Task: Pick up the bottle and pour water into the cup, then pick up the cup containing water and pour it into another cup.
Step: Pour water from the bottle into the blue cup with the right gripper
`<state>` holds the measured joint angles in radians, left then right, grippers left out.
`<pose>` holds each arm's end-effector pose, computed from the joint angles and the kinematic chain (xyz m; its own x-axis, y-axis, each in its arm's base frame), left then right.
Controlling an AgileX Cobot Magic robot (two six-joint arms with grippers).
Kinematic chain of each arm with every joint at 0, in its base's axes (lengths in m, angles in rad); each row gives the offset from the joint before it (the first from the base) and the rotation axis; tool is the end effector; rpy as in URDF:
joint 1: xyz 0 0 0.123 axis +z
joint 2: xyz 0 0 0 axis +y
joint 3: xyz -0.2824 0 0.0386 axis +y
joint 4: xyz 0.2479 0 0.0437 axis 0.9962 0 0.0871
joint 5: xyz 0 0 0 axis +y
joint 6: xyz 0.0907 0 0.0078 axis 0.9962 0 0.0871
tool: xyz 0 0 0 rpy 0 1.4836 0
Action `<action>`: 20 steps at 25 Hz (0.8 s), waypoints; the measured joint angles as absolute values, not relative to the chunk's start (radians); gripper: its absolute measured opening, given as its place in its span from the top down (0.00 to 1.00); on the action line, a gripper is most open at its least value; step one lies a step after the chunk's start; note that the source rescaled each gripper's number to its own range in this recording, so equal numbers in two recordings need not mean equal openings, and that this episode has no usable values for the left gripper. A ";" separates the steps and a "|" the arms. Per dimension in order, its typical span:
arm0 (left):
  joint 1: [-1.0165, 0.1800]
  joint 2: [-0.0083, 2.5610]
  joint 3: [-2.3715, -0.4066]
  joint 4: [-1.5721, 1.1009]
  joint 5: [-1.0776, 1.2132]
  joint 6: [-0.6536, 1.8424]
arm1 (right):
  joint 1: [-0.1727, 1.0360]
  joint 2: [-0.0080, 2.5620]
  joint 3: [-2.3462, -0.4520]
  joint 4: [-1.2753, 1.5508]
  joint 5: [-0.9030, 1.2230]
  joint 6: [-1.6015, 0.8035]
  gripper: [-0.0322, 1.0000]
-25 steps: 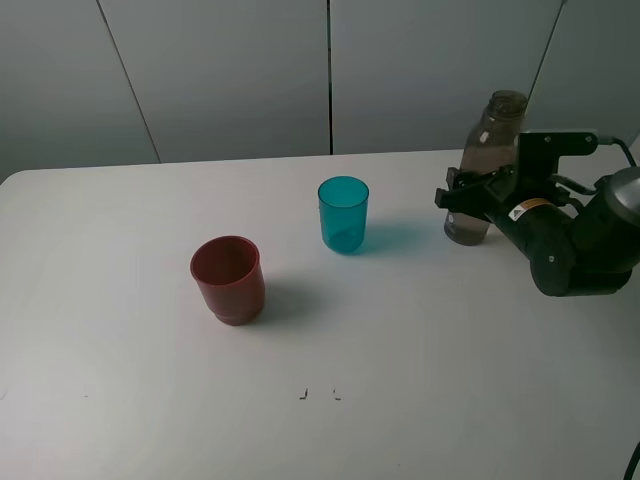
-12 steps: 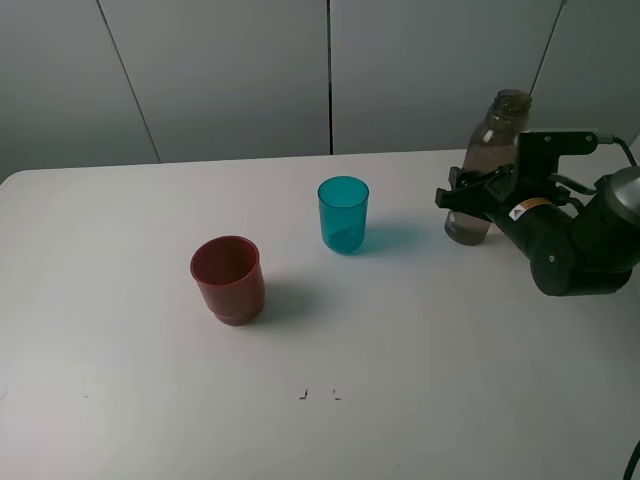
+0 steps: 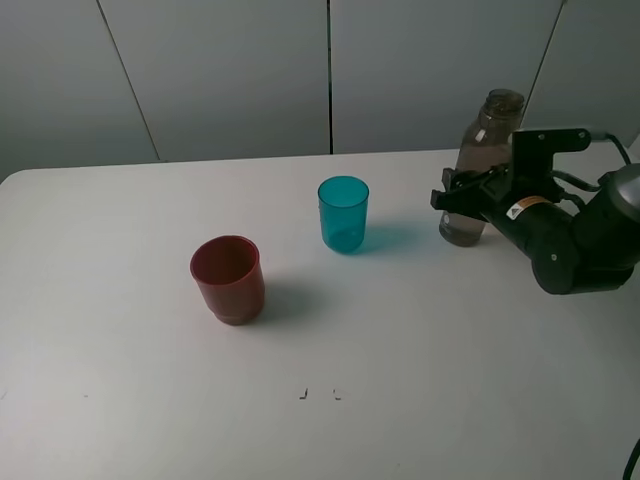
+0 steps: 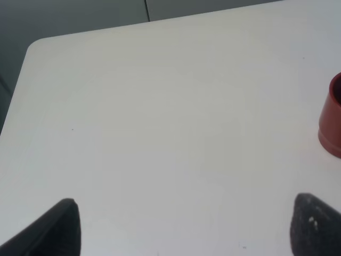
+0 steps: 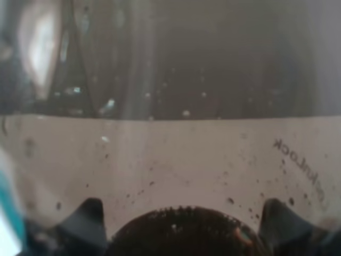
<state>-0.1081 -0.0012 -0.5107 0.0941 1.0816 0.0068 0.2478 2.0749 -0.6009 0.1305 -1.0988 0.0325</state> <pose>-0.0065 0.0083 0.2787 -0.4573 0.1008 -0.8836 0.0578 0.9948 0.0836 0.3169 0.0693 0.0830 -0.2899 0.0209 -0.9568 -0.1098 0.9924 0.0549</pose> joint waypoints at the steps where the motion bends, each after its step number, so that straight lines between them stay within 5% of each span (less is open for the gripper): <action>1: -0.108 -0.001 -0.511 0.094 1.082 0.007 | 0.248 2.058 -0.601 0.128 -1.085 0.027 0.95; 11: -0.108 -0.001 -0.511 0.094 1.082 0.000 | 0.248 1.895 -0.599 0.078 -1.052 -0.105 0.95; 20: -0.108 -0.001 -0.511 0.094 1.082 0.000 | 0.248 1.886 -0.796 -0.087 -0.691 -0.124 0.95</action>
<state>-0.1081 -0.0012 -0.5107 0.0941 1.0816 0.0000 0.2478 1.8863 -0.7956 -0.0872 -0.6907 -0.1239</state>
